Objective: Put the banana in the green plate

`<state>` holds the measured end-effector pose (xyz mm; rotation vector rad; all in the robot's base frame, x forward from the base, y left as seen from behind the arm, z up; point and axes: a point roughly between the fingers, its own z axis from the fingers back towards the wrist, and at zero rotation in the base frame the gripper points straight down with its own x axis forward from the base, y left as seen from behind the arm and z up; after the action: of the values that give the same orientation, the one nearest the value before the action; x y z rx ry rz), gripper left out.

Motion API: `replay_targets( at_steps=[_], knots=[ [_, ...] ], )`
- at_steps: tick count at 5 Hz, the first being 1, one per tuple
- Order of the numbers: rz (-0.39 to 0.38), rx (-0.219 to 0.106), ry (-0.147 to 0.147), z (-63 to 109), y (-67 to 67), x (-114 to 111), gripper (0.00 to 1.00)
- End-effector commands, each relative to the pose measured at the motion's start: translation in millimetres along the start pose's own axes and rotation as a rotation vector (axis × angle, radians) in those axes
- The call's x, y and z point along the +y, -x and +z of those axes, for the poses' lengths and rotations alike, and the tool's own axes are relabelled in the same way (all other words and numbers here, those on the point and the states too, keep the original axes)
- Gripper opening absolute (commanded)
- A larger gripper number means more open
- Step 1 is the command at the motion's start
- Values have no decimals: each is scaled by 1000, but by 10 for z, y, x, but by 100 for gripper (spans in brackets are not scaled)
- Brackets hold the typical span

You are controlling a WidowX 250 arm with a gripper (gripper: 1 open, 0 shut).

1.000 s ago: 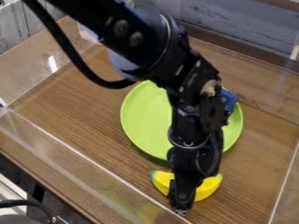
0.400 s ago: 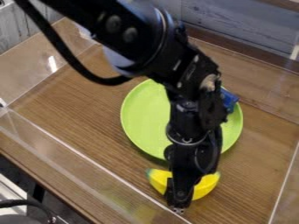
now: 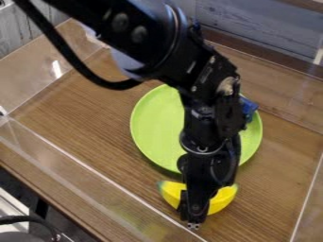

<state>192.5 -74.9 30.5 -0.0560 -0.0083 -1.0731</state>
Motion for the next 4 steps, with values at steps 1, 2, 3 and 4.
replay_targets(
  at_steps=[1, 2, 3, 4],
  knots=[
    [-4, -45, -45, 130, -74, 75, 0],
    [-5, -47, -46, 123, -81, 83, 0],
    [-6, -48, -47, 115, -88, 90, 0],
    [-6, -49, -47, 106, -93, 98, 0]
  ],
)
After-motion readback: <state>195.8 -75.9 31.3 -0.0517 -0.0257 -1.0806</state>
